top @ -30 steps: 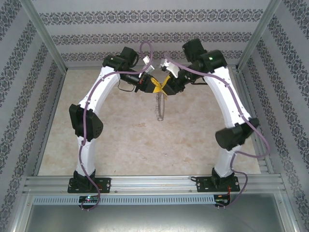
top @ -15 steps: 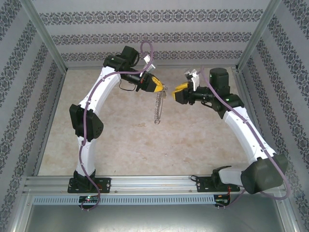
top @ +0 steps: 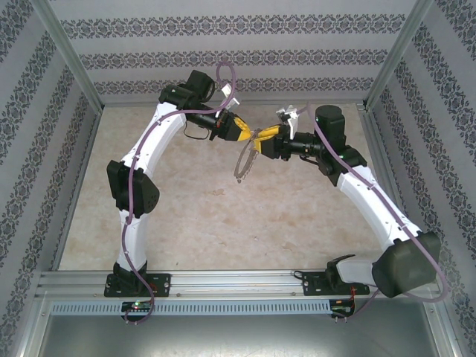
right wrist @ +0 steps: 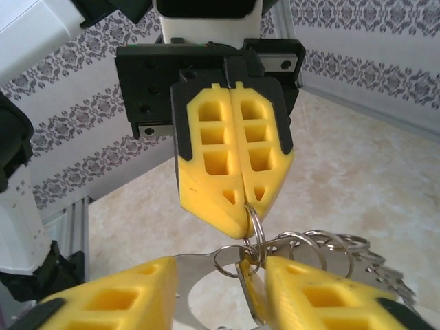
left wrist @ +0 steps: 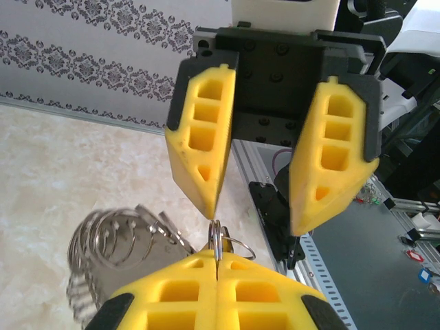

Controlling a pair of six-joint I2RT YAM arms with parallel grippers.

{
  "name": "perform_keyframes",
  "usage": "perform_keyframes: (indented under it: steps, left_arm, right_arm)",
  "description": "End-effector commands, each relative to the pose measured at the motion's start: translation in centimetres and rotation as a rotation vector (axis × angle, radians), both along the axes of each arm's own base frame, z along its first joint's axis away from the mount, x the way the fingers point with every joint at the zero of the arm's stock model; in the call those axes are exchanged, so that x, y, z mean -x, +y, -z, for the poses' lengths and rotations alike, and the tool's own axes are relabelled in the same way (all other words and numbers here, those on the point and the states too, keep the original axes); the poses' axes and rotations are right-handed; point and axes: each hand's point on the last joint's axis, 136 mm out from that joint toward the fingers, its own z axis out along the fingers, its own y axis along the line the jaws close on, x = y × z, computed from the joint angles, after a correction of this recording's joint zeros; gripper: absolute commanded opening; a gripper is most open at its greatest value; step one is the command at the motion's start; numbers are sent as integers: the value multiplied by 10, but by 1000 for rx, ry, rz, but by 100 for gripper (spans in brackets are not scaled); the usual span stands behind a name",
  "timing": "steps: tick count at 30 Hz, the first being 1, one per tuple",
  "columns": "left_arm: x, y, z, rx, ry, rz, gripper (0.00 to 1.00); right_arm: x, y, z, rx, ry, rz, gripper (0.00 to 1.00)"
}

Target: Put the keys on the keyring

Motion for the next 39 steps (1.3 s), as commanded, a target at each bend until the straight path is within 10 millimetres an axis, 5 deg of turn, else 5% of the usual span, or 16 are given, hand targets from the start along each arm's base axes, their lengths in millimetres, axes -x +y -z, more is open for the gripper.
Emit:
perform_keyframes:
  steps: [1,7,18,26,39]
  left_arm:
    - [11,0,-30,72,-63,28,0]
    - [11,0,-32,76,-66,29,0]
    - [11,0,-31,80,-65,32,0]
    - [13,0,-31,82,-72,36,0]
    - [12,0,-29,75,-75,29,0]
  right_arm:
    - [1,8,19,-4,51,-48,30]
    - [0,16,38,-4,102,-82,0]
    - [7,39,45,4,140,-189,0]
    - [-4,16,40,-11,126,-93,34]
    - [-6,6,19,-51,81,-67,39]
